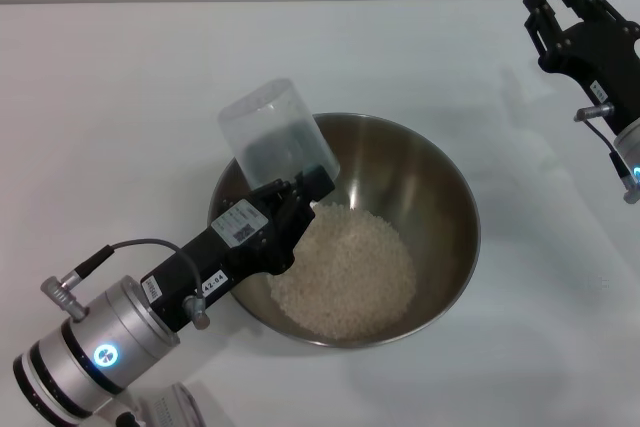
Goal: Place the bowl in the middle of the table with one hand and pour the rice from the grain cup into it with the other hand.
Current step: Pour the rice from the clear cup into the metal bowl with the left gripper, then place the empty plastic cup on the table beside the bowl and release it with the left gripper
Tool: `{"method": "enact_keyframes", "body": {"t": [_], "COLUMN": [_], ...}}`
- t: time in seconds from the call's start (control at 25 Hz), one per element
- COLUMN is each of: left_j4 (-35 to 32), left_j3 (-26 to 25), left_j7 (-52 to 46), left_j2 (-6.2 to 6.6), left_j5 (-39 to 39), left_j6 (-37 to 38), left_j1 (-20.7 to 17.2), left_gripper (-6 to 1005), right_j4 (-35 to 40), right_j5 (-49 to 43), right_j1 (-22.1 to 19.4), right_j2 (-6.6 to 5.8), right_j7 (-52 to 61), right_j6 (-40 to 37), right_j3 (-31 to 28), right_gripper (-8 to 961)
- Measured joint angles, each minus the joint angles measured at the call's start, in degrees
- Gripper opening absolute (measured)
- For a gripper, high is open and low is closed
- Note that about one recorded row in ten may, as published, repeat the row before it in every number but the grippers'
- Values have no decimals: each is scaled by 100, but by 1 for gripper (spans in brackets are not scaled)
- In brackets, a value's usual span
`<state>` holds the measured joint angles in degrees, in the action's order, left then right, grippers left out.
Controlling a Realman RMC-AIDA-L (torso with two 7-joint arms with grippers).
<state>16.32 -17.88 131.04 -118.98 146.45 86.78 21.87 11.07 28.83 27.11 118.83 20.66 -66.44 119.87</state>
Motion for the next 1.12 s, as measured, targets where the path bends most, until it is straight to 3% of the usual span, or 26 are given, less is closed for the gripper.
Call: {"method": "enact_keyframes", "body": {"t": [1.12], "left_j4": [64], "left_j3": [-112], "left_j7": [-552], "left_j2": [-1], "left_j5": [52], "left_j6": [-71], "left_j1": [62], "left_gripper": [19], "right_j4": [1], "right_j5": [9], "right_j1": [49], "right_j2": [1], "right_j7": [0], "right_j6": [106], "right_j3": [0], "right_gripper": [433]}}
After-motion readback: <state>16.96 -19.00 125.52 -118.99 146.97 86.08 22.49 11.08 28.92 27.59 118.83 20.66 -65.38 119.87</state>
